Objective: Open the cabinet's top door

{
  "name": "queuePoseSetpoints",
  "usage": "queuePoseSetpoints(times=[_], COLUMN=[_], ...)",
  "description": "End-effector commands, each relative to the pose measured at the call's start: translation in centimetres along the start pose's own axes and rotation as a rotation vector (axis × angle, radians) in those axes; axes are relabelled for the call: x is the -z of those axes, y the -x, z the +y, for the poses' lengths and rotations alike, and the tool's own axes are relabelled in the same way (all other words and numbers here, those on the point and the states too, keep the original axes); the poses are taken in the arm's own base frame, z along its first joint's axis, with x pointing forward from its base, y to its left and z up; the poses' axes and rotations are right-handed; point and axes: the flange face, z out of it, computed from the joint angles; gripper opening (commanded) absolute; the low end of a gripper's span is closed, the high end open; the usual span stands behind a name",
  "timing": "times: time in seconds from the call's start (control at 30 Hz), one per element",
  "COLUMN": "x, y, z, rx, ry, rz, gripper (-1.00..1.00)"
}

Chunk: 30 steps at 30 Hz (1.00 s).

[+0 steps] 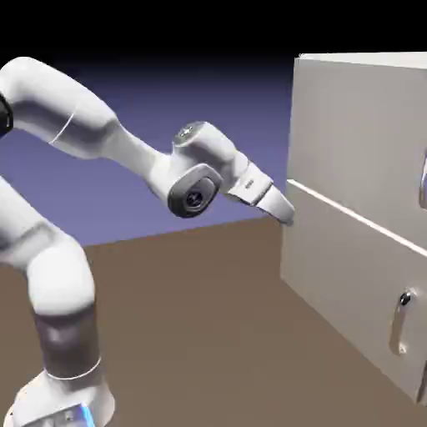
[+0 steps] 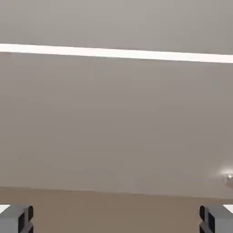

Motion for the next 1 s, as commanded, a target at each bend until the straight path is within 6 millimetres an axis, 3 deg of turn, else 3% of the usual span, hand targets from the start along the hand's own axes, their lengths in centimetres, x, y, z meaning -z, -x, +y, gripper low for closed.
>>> queuePoseSetpoints(times=[0.0, 0.23, 0.47, 0.7, 0.97], x=[0.6, 4.7, 8.8, 12.1, 14.1], y=[-0.4, -3.4, -6.2, -9.2, -12.7], z=[-0.7, -4.6, -6.8, -7.4, -6.2], rx=[0.007, 0.046, 0.066, 0.068, 0.052], ry=[-0.018, -0.141, -0.254, -0.355, -0.448], rz=[0.013, 0.104, 0.196, 0.283, 0.373], gripper=[1.00, 1.00, 1.00, 1.00, 1.00])
